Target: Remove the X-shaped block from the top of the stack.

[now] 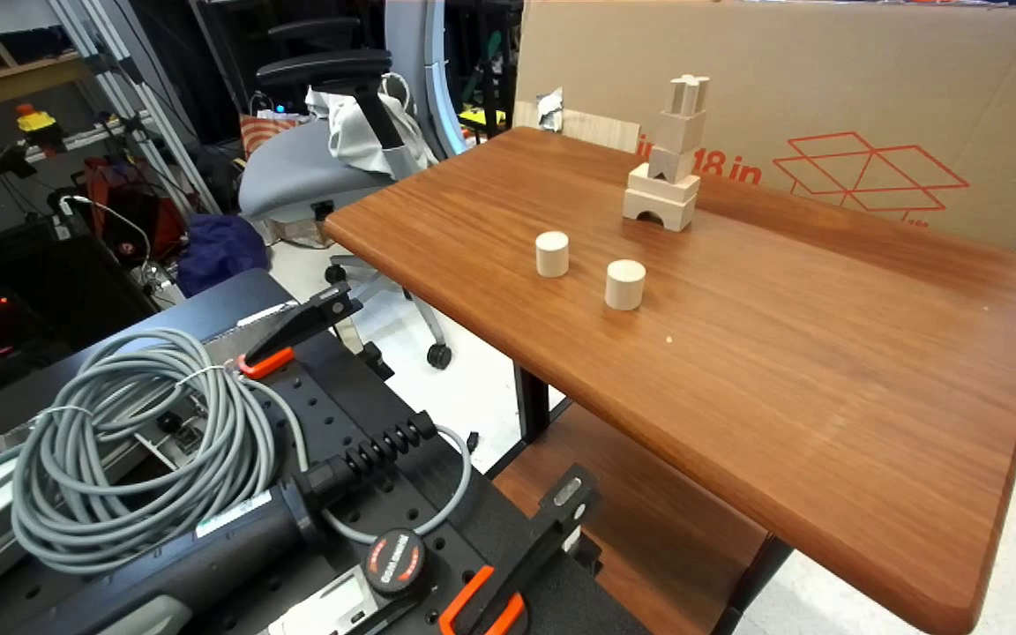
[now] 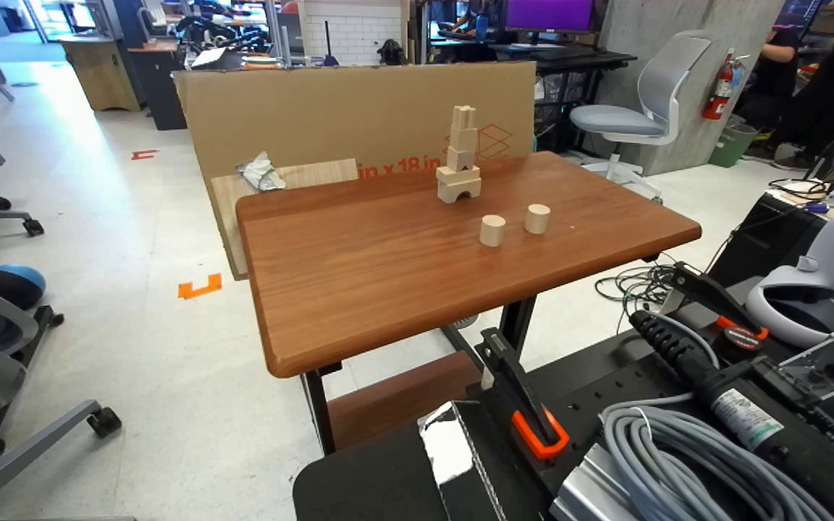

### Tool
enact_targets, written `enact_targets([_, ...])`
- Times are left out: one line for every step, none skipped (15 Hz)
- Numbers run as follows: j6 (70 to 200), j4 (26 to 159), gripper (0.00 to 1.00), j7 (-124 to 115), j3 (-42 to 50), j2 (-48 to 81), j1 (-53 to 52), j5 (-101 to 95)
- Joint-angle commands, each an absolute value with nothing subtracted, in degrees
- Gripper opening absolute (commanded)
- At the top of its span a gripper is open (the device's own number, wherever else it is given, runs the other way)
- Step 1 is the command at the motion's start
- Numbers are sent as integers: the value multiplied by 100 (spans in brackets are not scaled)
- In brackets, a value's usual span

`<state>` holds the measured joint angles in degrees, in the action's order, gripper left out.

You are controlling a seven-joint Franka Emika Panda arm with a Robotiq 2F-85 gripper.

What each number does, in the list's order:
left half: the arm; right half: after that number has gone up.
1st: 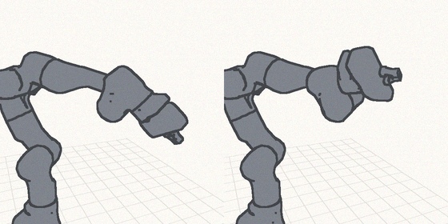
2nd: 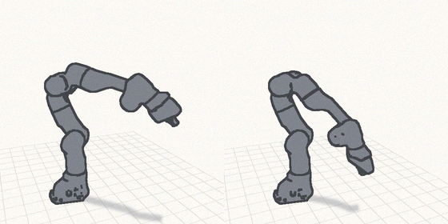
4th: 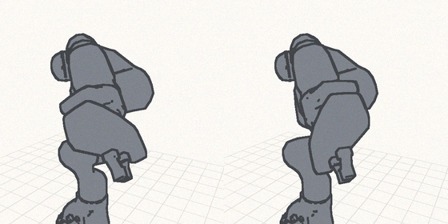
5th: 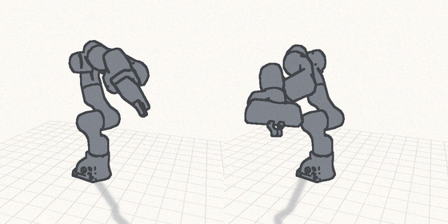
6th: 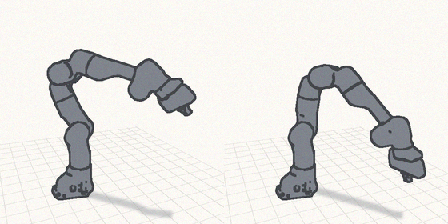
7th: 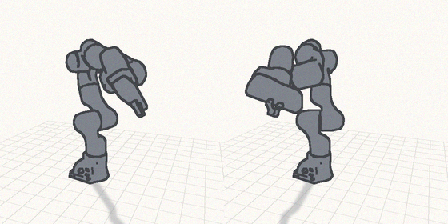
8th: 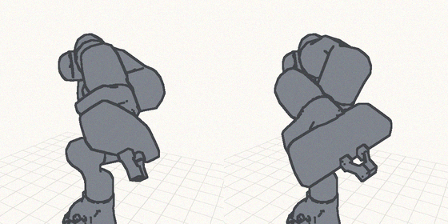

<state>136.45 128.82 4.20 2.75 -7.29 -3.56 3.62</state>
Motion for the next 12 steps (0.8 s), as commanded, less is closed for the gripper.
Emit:
enact_targets([13570,12135,100,500,150,125,-300,662])
enact_targets([13550,12006,100,506,124,282,-284,688])
enact_targets([13512,11871,100,537,98,447,-271,723])
enact_targets([13494,11756,100,541,75,591,-256,712])
enact_targets([13474,11634,100,523,61,744,-239,673])
enact_targets([13465,11533,100,449,57,873,-227,608])
enact_targets([13506,11447,100,345,67,1015,-218,525])
enact_targets([13482,11362,100,285,76,1133,-214,463])
enact_targets([13465,11287,100,239,83,1248,-204,431])
enact_targets([13452,11215,100,192,89,1362,-194,410])
enact_targets([13419,11137,100,165,92,1477,-182,400])
enact_targets([13390,11070,100,151,89,1577,-168,414])
